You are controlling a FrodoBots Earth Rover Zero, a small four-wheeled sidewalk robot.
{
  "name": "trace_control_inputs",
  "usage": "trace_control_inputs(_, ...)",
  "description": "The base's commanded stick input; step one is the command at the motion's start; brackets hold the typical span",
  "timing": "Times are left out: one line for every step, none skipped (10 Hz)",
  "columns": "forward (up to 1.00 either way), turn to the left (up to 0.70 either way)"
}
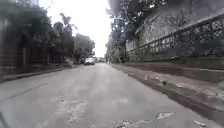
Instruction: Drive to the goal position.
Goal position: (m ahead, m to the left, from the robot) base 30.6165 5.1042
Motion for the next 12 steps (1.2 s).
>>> trace_control_inputs(0.85, 0.0)
trace_control_inputs(0.85, 0.0)
trace_control_inputs(0.85, 0.0)
trace_control_inputs(0.85, 0.0)
trace_control_inputs(0.85, 0.0)
trace_control_inputs(0.85, 0.0)
trace_control_inputs(0.85, 0.0)
trace_control_inputs(0.85, 0.0)
trace_control_inputs(0.85, 0.0)
trace_control_inputs(0.85, 0.0)
trace_control_inputs(0.85, 0.0)
trace_control_inputs(0.85, 0.0)
